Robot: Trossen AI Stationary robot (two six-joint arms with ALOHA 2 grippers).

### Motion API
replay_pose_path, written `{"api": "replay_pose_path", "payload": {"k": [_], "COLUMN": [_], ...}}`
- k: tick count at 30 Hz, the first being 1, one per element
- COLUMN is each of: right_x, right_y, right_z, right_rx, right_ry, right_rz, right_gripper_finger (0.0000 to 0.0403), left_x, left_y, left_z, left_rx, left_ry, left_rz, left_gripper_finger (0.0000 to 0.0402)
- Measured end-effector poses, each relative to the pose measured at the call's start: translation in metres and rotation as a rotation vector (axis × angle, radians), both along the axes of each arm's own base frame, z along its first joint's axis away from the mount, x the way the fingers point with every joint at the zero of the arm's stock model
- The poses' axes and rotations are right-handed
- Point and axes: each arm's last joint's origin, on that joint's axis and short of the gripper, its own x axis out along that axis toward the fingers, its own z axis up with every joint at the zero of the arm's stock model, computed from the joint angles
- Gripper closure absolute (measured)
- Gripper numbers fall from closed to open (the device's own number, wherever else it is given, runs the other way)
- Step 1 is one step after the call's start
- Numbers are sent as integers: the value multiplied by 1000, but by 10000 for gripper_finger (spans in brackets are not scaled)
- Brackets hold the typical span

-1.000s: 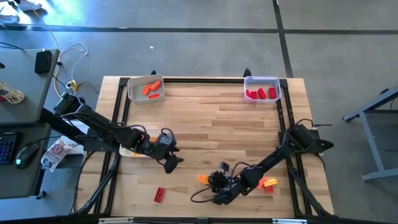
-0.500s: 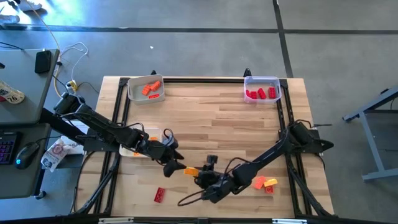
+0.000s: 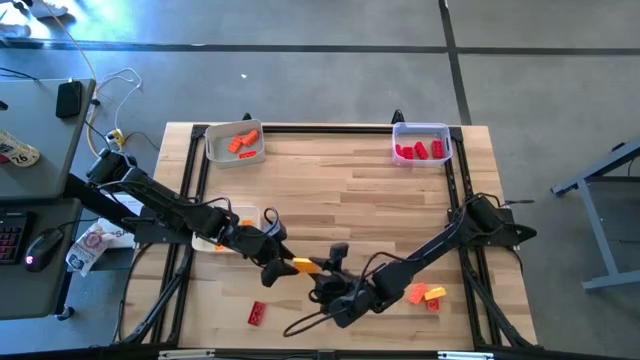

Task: Sort & place blocks by color
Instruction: Put the yellow game piece into the white bin

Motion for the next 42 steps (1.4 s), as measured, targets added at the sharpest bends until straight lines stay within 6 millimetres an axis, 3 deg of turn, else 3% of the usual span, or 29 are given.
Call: {"api": "replay_pose_path", "payload": {"k": [14,24,30,42], "right_x": [8,10,10,11], "right_y": [-10,-14,-14,-13], "right_z": [3,4,3,3], "right_rx": [-53,-57,-62,18], "right_ry": [-8,-7,-4,-27], "right_rz": [2,-16,-13,-12], "right_gripper_finger": [293,293,283,201], "left_x": [2,2,2,-2], "left_y": [-1,0,1,3], "left_z": [3,3,3,-3], "left_rx": [86,182,194,217], "left_ry": [-58,-70,-71,2], "left_rz": [-65,-92,-79,-54], "left_gripper_finger": [212,319,317,320]}}
